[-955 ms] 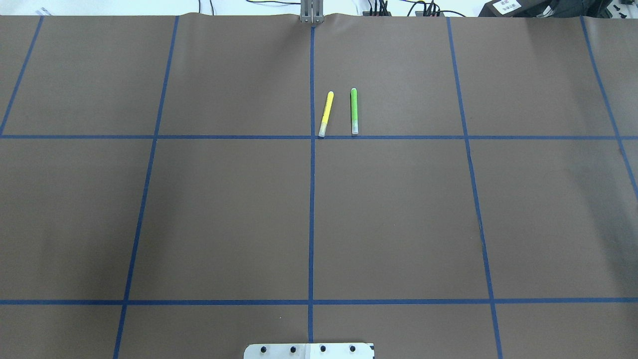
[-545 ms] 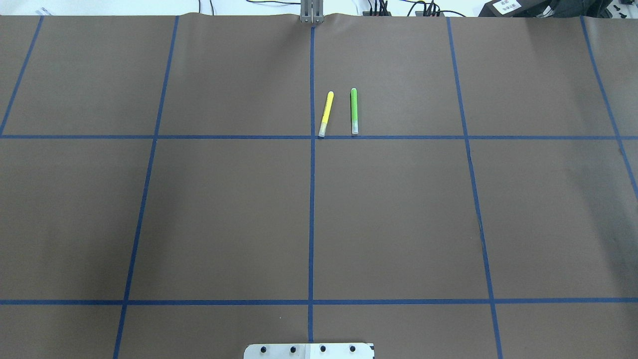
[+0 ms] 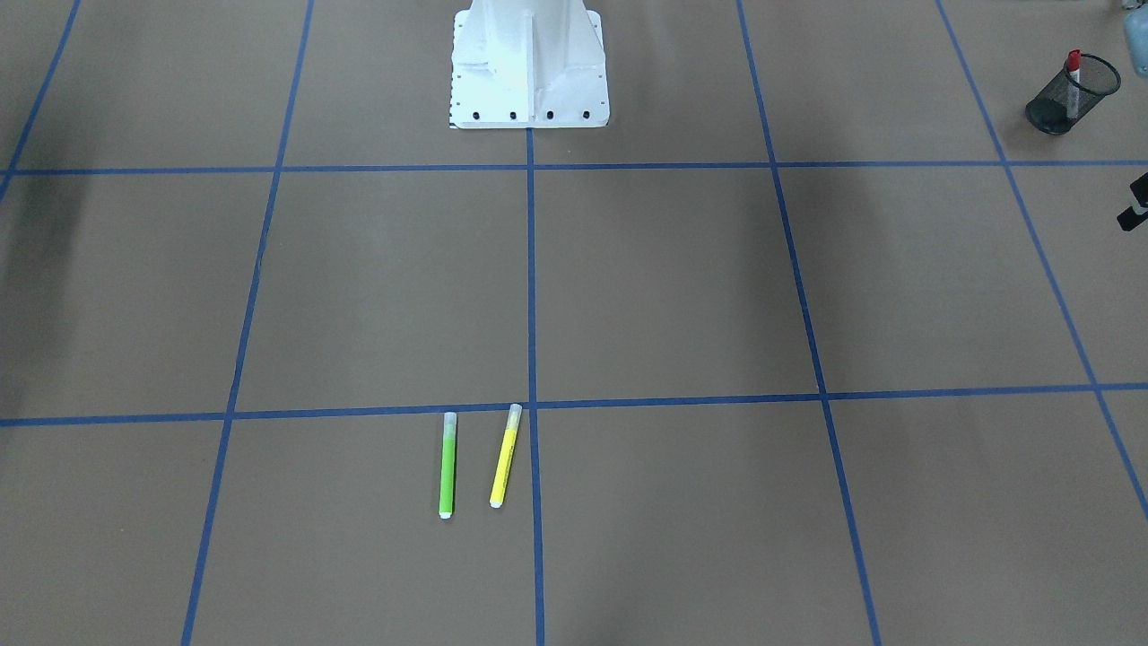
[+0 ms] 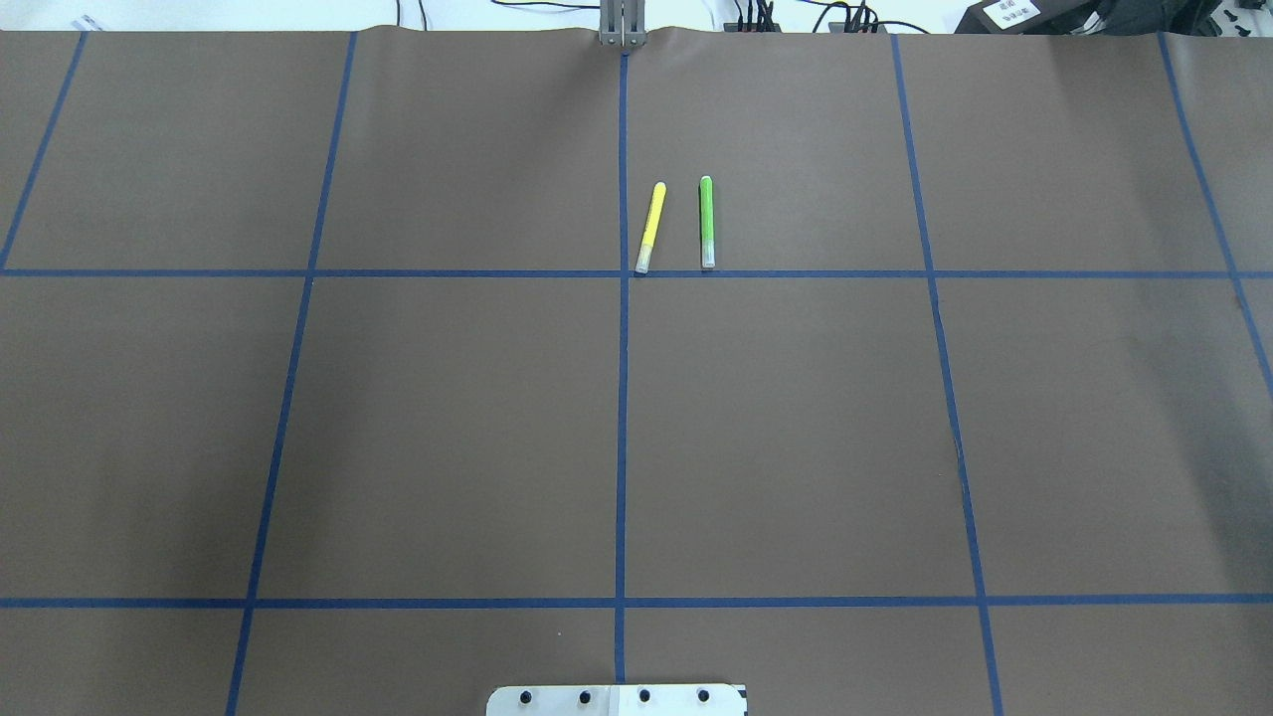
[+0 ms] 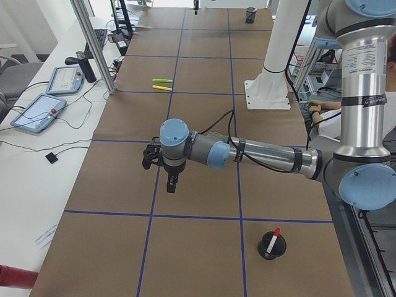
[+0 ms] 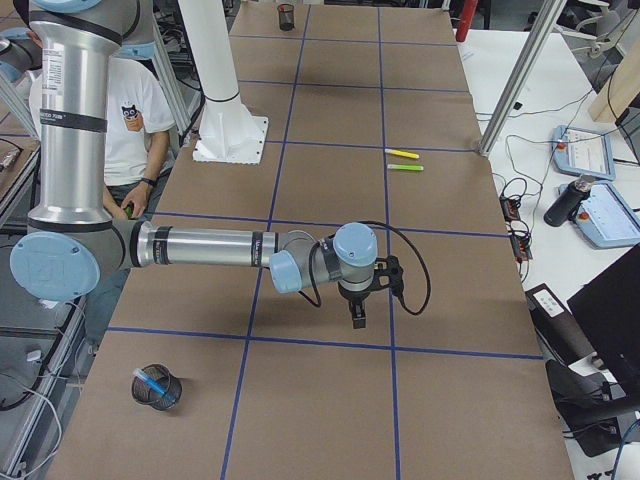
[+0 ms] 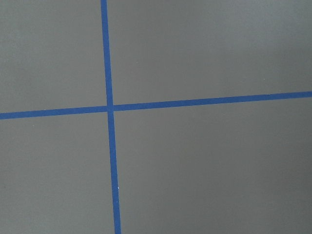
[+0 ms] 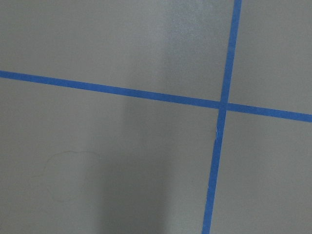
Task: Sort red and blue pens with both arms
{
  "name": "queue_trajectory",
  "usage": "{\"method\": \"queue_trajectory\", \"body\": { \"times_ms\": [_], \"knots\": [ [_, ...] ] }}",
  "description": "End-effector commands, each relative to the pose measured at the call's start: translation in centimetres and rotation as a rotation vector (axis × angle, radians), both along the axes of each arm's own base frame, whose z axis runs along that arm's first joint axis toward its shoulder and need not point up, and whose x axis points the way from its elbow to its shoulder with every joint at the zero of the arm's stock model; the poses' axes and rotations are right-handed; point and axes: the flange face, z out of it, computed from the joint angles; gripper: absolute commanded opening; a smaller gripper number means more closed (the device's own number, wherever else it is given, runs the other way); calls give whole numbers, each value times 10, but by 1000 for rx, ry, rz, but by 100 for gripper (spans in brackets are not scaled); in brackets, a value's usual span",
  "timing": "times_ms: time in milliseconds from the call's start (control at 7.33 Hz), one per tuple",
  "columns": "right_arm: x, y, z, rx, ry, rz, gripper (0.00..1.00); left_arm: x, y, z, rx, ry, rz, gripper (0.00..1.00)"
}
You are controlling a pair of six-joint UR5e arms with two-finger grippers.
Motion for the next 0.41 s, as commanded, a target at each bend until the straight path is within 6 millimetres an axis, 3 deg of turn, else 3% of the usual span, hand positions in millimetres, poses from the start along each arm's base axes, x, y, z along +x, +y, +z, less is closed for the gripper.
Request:
{"method": "queue_trajectory", "body": {
  "times_ms": [0,136,273],
  "knots": [
    [-10,-8,-7,-5,1,4,100,-1,1,-2,14,3,-1,100],
    [-9,-5,-5,-11,2,6,100,-1,5,-1,11,4,0,100],
    [-9,-5,-6,-11,-2,5,100,-1,5,-18,50,9,-1,100]
  ]
}}
